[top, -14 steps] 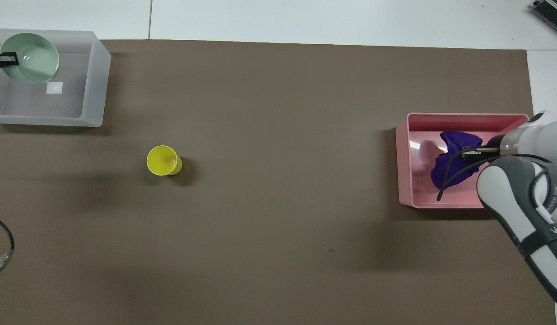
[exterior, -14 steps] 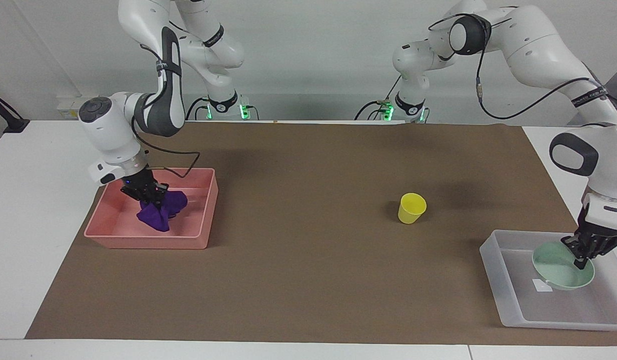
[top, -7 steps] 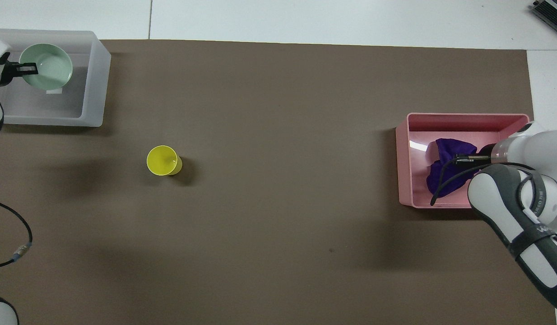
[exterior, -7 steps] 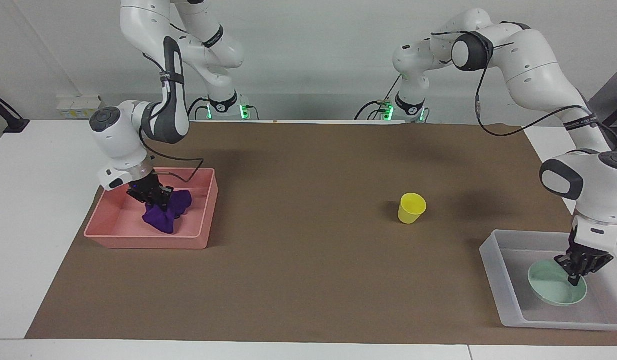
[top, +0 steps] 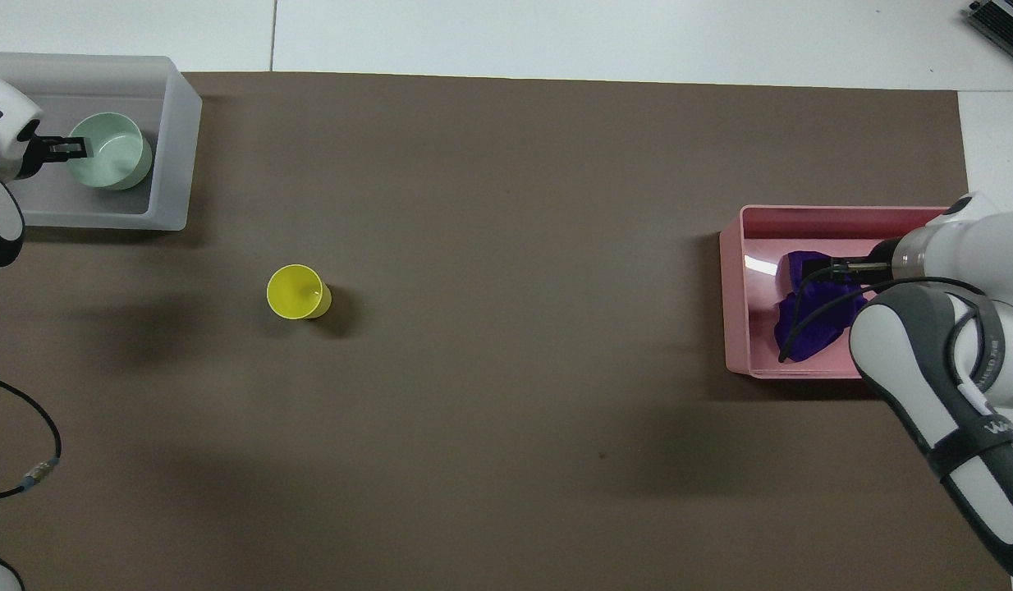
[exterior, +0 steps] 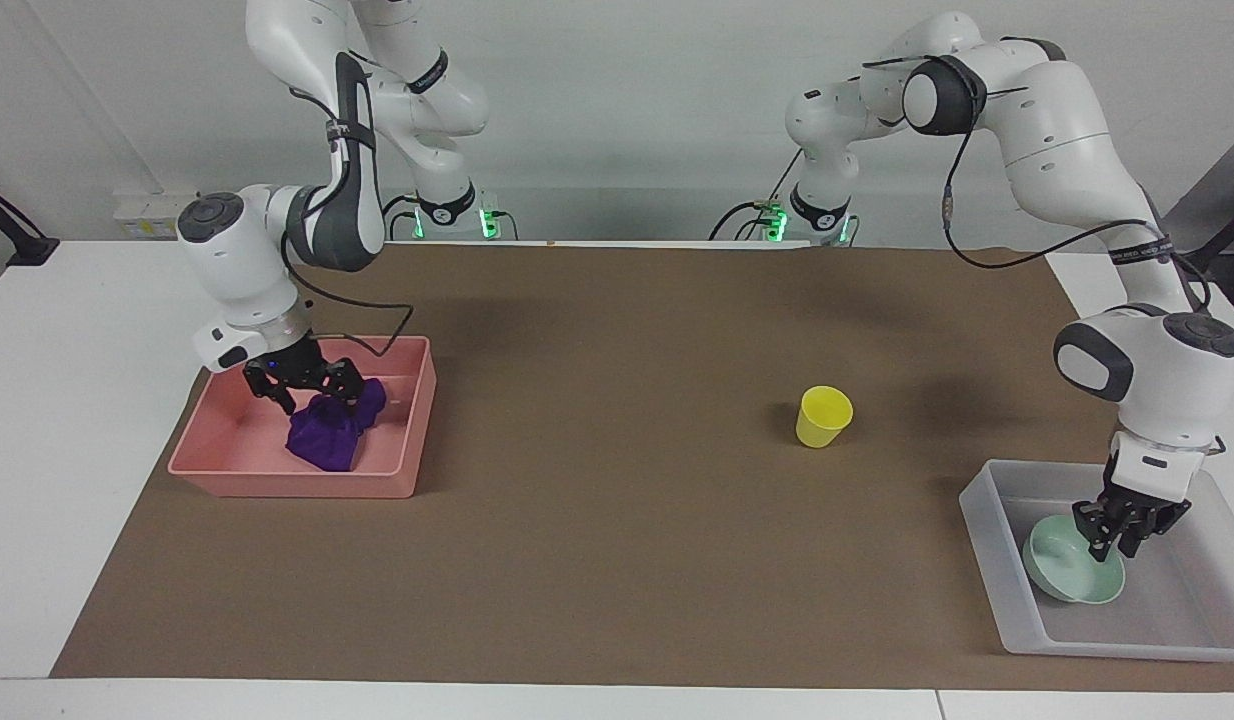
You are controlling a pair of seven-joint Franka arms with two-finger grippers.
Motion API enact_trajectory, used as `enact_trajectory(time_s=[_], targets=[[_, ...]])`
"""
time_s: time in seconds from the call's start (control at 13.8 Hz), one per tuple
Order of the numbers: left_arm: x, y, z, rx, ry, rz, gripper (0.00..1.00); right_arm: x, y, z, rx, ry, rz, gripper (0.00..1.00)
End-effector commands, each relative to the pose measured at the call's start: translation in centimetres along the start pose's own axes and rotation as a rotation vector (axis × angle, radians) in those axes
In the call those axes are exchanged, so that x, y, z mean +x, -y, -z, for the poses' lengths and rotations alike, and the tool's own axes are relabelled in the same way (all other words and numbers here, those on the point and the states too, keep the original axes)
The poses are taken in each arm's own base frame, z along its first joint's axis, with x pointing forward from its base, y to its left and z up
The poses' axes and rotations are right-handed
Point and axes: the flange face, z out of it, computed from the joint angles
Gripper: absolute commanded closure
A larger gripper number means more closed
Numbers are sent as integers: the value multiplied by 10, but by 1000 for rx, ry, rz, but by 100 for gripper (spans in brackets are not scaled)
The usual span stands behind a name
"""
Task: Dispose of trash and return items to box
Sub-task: 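Release the cloth in the pink box while the left gripper releases the bowl, then reach the left gripper to the yellow cup and grasp its rim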
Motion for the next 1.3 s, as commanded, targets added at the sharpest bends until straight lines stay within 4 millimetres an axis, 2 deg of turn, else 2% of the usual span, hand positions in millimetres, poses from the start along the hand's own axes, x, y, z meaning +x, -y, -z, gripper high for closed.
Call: enact_trajectory(time_s=[0.0, 0.22, 0.36, 0.51, 0.58, 0.72, 0.87, 0.94, 1.01, 1.23], targets=[[2, -7, 55, -9, 47, -30, 29, 0, 30, 22, 7, 3, -35, 0], [0, -50, 120, -51, 126, -87, 3, 8, 38, 81, 5, 10, -28, 0], [-16, -90, 159, -82, 169, -140, 0, 16, 41, 125, 4, 50, -20, 0], [-44, -140, 179, -115, 246, -199, 0, 21, 44, 166, -6, 72, -10, 0], [-55, -156, 183, -123, 269, -201, 0, 22, 46, 185, -19, 78, 0, 0], [-73, -206, 179, -139, 255, -222, 0, 20, 46, 215, -25, 77, 2, 0], [-97, -228, 169, -146, 209, -202, 0, 13, 43, 237, -27, 73, -4, 0], [-118, -238, 159, -152, 211, -213, 0, 9, 38, 244, -28, 73, -12, 0], [-129, -241, 157, -156, 204, -215, 2, 5, 37, 248, -27, 87, -15, 0], [-146, -243, 142, -157, 201, -215, 3, -3, 50, 250, -20, 122, -61, 0]])
